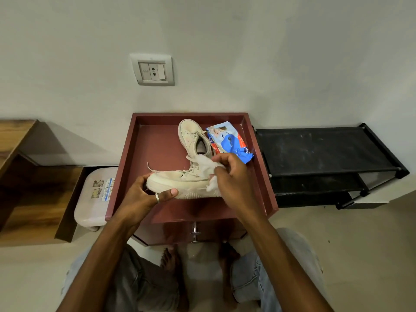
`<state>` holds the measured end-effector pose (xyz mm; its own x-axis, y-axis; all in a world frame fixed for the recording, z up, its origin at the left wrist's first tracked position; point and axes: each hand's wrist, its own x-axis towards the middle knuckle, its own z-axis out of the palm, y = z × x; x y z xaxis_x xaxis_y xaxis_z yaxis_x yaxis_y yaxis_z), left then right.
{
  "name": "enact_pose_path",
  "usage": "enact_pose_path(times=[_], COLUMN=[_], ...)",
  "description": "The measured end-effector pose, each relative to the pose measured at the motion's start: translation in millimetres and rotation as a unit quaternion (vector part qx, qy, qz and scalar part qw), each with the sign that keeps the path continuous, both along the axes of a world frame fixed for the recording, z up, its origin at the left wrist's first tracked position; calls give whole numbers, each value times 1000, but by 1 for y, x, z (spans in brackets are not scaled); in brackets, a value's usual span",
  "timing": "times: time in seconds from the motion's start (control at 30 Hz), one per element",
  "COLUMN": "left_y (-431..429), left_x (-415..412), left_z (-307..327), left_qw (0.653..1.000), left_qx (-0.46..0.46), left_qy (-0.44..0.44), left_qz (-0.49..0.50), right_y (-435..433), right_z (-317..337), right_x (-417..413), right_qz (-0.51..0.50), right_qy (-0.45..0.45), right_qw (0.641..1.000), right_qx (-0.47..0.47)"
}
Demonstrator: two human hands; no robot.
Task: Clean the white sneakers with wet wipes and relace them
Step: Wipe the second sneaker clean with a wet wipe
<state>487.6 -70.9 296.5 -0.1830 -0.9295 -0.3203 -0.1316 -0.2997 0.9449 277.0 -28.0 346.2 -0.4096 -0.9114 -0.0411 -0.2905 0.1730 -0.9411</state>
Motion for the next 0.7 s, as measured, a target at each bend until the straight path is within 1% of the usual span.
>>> enact_pose_path(times=[0.1,0.13,0.2,0.27,0.33,0.4,0.43,0.47,0.57,0.7], left_y=[2,2,2,2,1,-1,0,-1,-3,-7], left_x=[3,4,6,8,11,13,13,13,12,14], left_z=[3,4,4,3,0,-5,-6,-6,-9,-11], left_qw=[998,996,992,990,985,981,980,981,983,981], left_qx=[-29,-41,-64,-82,-103,-120,-125,-125,-122,-129], left_qy=[-50,-58,-54,-46,-62,-81,-83,-81,-73,-88], left_qz=[-39,-58,-91,-108,-125,-131,-129,-125,-116,-111], right_y=[-1,-2,-2,-3,-4,-9,-11,-15,-23,-13], right_z=[-2,-2,-7,-15,-26,-31,-30,-30,-24,-18], right_x=[20,27,38,45,47,47,47,48,57,57], right_qz=[76,100,144,201,242,205,180,158,124,185], right_qy=[-2,9,65,159,291,411,440,440,380,288], right_qw=[995,991,980,960,922,887,879,883,915,935], right_qx=[-65,-85,-117,-110,-74,-53,-45,-42,-58,-95])
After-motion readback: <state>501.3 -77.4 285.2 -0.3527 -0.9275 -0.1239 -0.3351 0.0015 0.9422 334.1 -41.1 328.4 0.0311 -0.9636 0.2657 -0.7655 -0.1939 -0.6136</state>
